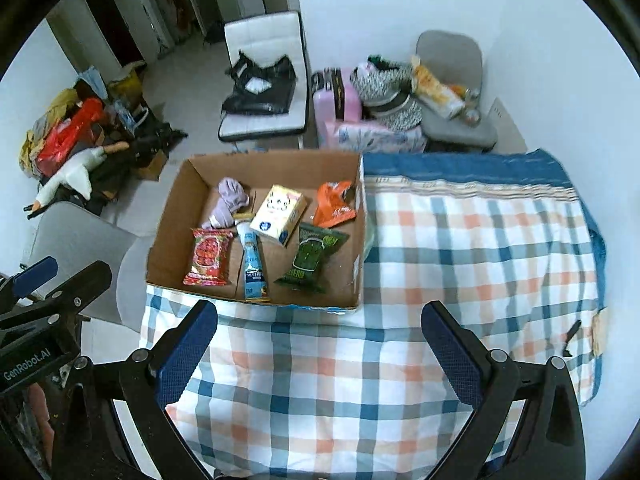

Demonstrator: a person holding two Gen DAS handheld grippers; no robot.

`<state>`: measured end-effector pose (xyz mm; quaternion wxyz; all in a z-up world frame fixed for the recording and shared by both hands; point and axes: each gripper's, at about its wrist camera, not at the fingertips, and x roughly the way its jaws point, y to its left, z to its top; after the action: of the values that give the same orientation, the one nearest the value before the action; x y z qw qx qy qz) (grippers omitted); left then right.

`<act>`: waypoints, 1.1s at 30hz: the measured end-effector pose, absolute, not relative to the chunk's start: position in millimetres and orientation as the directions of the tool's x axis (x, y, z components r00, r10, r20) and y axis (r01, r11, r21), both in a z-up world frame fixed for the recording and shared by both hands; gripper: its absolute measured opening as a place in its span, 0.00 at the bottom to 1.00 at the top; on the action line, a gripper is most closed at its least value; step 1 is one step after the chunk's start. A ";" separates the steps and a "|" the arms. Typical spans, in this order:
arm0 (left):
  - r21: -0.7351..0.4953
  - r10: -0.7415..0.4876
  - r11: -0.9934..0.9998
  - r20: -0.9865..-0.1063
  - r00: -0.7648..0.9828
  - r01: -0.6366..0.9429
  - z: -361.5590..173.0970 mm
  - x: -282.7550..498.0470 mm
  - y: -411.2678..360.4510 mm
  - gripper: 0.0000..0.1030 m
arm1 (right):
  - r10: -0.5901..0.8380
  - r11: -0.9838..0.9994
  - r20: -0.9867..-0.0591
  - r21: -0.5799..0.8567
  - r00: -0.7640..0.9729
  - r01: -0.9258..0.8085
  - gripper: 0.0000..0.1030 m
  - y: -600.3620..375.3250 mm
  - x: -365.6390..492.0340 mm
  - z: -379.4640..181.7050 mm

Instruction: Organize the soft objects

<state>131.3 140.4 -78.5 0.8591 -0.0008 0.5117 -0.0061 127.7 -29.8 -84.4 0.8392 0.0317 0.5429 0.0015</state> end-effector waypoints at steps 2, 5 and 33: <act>-0.009 -0.015 1.000 -0.868 0.496 0.013 -67.2 120.1 139.1 0.92 | 0.031 0.998 -0.901 0.049 0.433 0.031 1.00 -30.6 116.0 -68.6; 0.000 -0.004 1.000 -0.853 0.522 0.008 -50.9 104.3 137.5 0.92 | 0.027 0.999 -0.886 0.044 0.464 0.027 1.00 -30.1 99.9 -48.7; -0.006 0.005 1.000 -0.809 0.588 -0.017 -4.4 41.8 138.8 0.92 | 0.019 0.998 -0.833 0.046 0.553 0.034 1.00 -29.6 35.8 21.9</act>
<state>41.8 138.8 -4.4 0.8910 -0.0064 0.4539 0.0062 35.8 -29.6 21.9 0.8808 0.0283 0.4726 -0.0041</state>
